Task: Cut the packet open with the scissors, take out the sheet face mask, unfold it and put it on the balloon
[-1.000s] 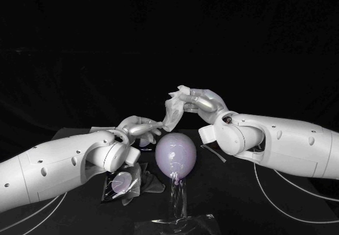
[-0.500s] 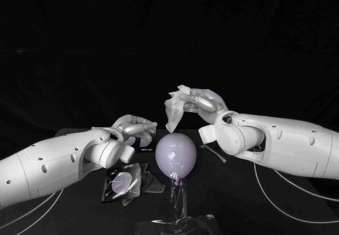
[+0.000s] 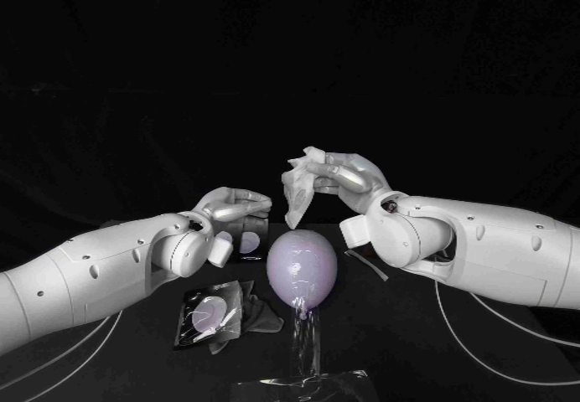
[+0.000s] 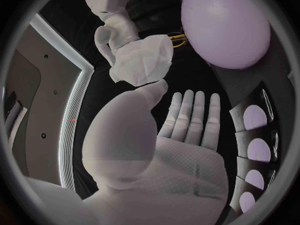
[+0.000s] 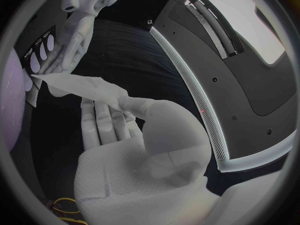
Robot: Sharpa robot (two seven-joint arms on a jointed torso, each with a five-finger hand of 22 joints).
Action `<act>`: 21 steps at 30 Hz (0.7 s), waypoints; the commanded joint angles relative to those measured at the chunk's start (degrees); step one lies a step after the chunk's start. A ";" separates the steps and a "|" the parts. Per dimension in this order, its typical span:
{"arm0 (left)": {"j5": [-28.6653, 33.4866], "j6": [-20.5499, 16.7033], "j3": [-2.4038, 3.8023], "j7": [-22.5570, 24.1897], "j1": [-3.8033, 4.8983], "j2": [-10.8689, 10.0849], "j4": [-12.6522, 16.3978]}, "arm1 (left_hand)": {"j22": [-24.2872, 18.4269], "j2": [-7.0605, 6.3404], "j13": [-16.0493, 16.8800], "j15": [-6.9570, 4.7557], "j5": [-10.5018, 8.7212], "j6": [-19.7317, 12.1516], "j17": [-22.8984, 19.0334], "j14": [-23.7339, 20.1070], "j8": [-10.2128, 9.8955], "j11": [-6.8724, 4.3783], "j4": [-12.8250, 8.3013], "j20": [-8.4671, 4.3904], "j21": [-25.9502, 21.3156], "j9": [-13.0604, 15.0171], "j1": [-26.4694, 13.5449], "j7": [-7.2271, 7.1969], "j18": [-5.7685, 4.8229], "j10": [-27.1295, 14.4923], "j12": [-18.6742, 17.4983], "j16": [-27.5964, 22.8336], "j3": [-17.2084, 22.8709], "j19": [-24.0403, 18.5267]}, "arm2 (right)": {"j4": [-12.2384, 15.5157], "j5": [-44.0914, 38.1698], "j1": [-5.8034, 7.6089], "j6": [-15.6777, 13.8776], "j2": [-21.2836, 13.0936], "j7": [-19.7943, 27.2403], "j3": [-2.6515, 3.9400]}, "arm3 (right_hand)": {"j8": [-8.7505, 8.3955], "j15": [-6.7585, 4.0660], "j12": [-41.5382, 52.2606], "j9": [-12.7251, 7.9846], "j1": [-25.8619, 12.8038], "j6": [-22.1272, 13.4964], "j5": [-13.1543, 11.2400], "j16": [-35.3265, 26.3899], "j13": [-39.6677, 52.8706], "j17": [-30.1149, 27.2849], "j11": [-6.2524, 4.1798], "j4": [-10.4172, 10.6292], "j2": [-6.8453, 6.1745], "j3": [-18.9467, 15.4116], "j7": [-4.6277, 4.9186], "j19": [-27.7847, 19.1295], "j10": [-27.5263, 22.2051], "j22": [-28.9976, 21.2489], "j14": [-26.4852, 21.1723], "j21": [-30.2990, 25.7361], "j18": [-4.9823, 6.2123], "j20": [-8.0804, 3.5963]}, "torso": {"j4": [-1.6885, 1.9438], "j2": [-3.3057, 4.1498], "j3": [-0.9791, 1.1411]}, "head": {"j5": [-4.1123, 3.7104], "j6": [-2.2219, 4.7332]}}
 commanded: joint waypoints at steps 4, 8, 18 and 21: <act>12.13 16.88 0.20 8.19 0.03 2.30 -4.50 | -2.24 -0.58 -0.31 0.10 -0.11 -2.02 -1.92 -1.24 -0.23 -1.64 2.58 0.03 -3.08 -0.77 -2.39 -0.76 -1.40 -2.30 -2.05 -3.86 -4.26 -1.17 | 0.58 0.00 0.06 1.53 0.21 0.14 0.06 | 0.27 -0.19 0.14 0.05 0.37 -0.09 0.28 -0.31 -0.01 -0.05 0.00 -0.15 0.11 0.19 2.20 0.36 0.43 -0.06 0.07 -0.05 1.20 -0.13 | 0.03 0.00 0.04 | 0.11 0.04; 14.61 21.52 0.25 7.76 0.04 3.65 -7.15 | -4.57 1.63 -0.25 2.47 0.22 -3.24 -4.29 -4.21 -0.17 -1.83 11.03 0.08 -6.24 -1.39 -9.55 -0.85 -2.08 -2.95 -3.51 -8.13 -11.62 -3.85 | 0.90 0.01 0.06 1.74 0.32 0.07 0.06 | 0.27 -0.19 0.14 0.05 0.37 -0.09 0.28 -0.31 -0.01 -0.05 0.00 -0.15 0.11 0.19 2.20 0.36 0.43 -0.06 0.07 -0.05 1.20 -0.13 | 0.05 -0.07 0.06 | 0.12 0.06; 19.02 26.07 0.33 5.92 0.03 6.40 -11.28 | -6.78 10.41 -0.23 1.48 -0.23 -5.64 -6.08 -2.46 -0.18 1.62 11.67 0.04 -8.56 -2.94 -19.91 2.61 -1.75 -3.62 -5.49 -11.70 -20.78 -1.88 | 2.32 0.01 0.06 2.02 0.16 0.17 0.06 | 0.34 -0.19 0.14 -0.04 0.41 -0.10 0.27 -0.39 -0.01 -0.10 0.01 -0.22 0.13 0.19 2.22 0.40 0.47 -0.15 0.15 -0.01 1.18 -0.14 | 0.02 0.04 0.03 | 0.23 0.14; 19.92 27.89 0.33 5.25 -0.09 7.22 -12.12 | -7.34 13.05 -0.23 1.45 -0.21 -6.34 -6.28 -1.76 -0.06 2.87 11.72 0.05 -9.31 -3.22 -23.91 4.04 -1.86 -3.89 -5.80 -12.29 -22.78 -2.38 | 2.89 -0.01 0.07 2.11 -0.02 0.19 0.07 | 0.34 -0.19 0.14 -0.04 0.41 -0.10 0.27 -0.39 -0.01 -0.10 0.01 -0.22 0.13 0.19 2.22 0.40 0.47 -0.15 0.15 -0.01 1.18 -0.14 | -0.03 0.12 0.00 | 0.17 0.13</act>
